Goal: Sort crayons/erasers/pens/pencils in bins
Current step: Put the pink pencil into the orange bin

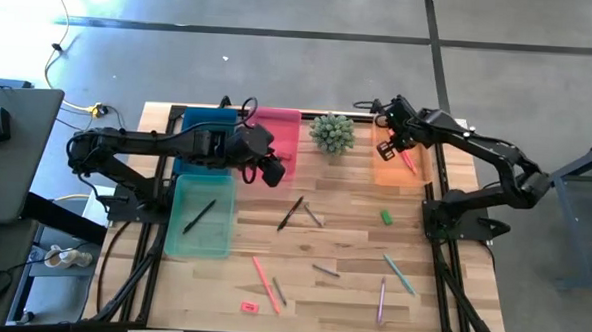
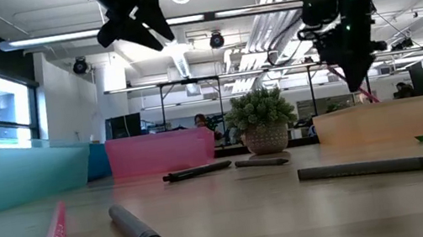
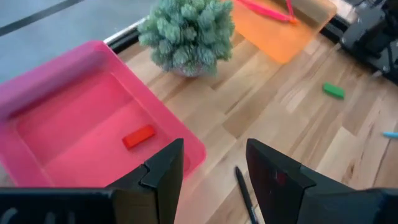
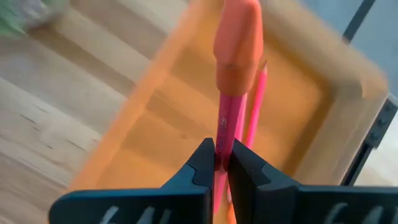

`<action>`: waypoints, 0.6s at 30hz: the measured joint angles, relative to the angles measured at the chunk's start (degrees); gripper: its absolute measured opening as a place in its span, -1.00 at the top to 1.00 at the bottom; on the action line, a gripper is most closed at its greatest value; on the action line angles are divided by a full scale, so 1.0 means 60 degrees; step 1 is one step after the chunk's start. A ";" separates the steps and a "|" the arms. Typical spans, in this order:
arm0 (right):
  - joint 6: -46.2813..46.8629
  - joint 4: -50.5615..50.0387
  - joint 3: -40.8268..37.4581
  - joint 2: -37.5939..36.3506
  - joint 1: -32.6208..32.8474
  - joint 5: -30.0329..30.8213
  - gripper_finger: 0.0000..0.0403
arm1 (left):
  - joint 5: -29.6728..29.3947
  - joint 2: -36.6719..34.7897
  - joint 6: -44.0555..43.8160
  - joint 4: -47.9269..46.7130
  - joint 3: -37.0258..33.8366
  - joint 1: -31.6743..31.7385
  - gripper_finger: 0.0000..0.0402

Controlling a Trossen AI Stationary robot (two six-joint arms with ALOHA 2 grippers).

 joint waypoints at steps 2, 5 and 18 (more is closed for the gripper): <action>0.0113 0.0027 -0.0262 0.0000 -0.0113 -0.0006 0.96 | 0.0065 0.0000 -0.0017 -0.0200 0.0000 -0.0113 0.20; 0.0130 0.0109 -0.0519 0.0000 -0.0206 -0.0006 0.96 | 0.0073 0.0000 -0.0246 -0.0555 0.0000 -0.0306 0.20; 0.0437 0.0286 -0.0726 0.0000 -0.0199 -0.0436 0.74 | 0.0123 0.0000 -0.0538 -0.1707 0.0000 -0.0947 0.20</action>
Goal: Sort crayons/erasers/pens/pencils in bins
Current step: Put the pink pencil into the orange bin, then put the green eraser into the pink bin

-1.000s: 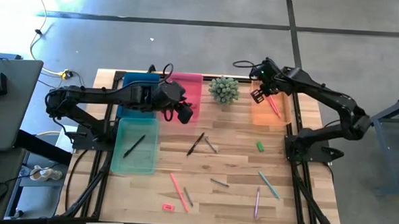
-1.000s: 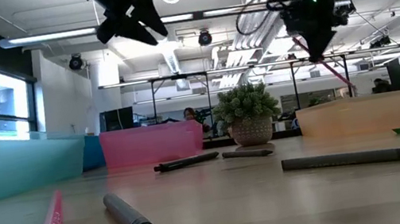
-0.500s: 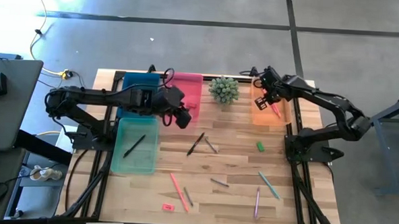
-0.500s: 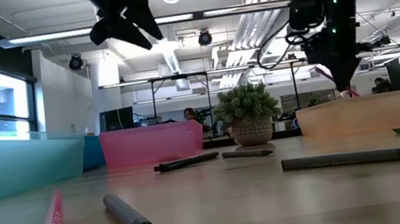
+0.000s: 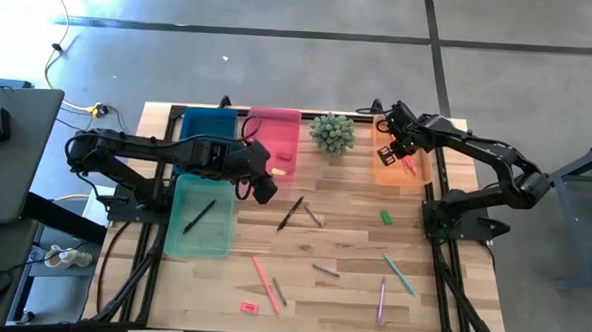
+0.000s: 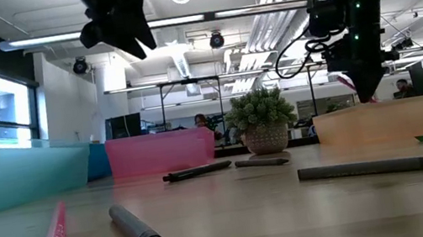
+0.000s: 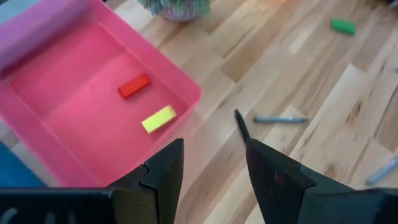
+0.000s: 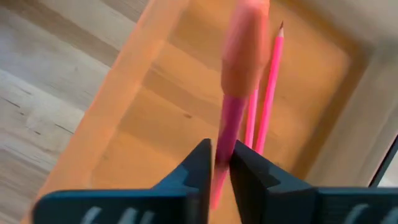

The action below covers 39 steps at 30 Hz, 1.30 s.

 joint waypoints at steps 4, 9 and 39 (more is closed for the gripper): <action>0.0220 -0.0036 0.0000 0.0000 0.0000 0.0004 0.53 | 0.0012 0.0000 -0.0399 -0.0661 0.0000 -0.0173 0.20; 0.0700 -0.0336 0.0165 0.0000 0.0000 -0.0302 0.35 | 0.0012 0.0000 -0.0475 -0.1518 0.0000 -0.0360 0.20; 0.4006 -0.2908 0.1273 -0.0157 0.5704 -0.1253 0.32 | -0.0574 -0.0860 -0.0177 -0.2476 -0.0004 -0.0458 0.20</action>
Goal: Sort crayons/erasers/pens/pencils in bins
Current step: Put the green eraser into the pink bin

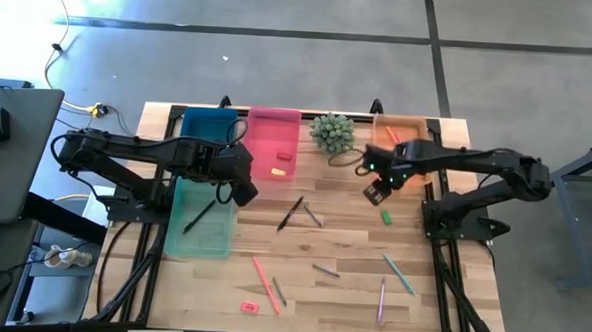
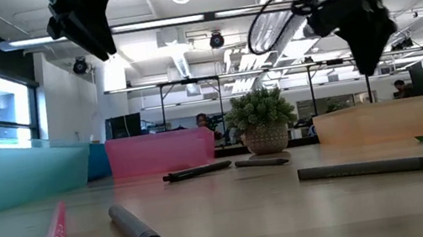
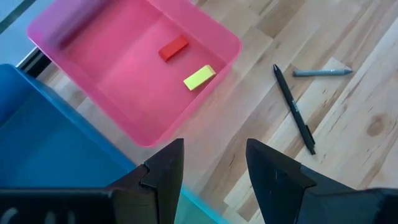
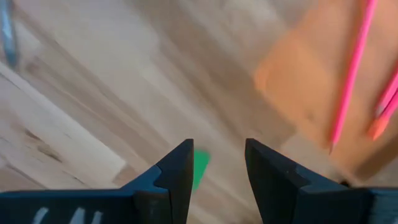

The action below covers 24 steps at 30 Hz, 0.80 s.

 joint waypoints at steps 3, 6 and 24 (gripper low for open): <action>0.0918 -0.0003 -0.0434 -0.0120 0.0580 0.0024 0.32 | 0.0000 0.0004 0.0000 0.0047 0.0000 -0.0002 0.20; 0.1796 0.0026 -0.0610 -0.0267 0.1042 0.0254 0.32 | -0.0033 0.0004 0.0000 0.0057 0.0000 0.0020 0.20; 0.5018 -0.0214 -0.0647 -0.0305 0.2544 0.0733 0.28 | -0.0076 0.0007 0.0423 0.0825 0.0000 0.0082 0.20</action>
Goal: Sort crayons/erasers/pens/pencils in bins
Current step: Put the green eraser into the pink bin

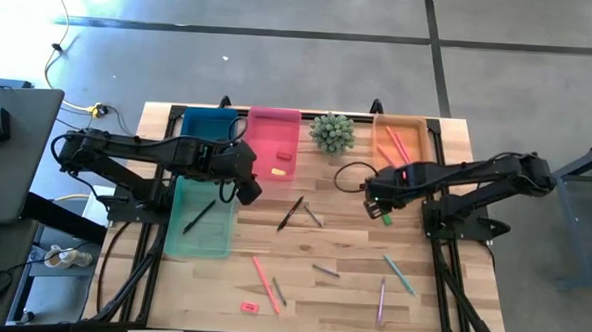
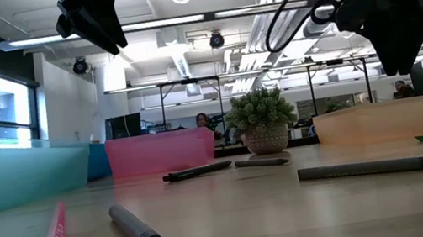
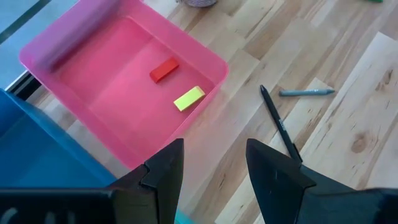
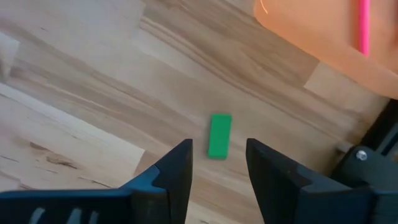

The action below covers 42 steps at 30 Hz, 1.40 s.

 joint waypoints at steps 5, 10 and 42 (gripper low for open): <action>0.0397 -0.0158 0.0000 0.0004 0.0189 0.0258 0.18 | -0.0012 0.0004 0.0076 0.0000 0.0000 0.0000 0.20; 0.0687 -0.0156 0.0000 0.0004 0.0412 0.0269 0.13 | -0.0022 0.0004 0.0153 0.0000 0.0000 0.0000 0.20; 0.1443 0.3470 -0.3153 0.0225 0.0754 -0.0626 0.12 | -0.0022 0.0007 0.0156 0.0471 0.0000 0.0000 0.20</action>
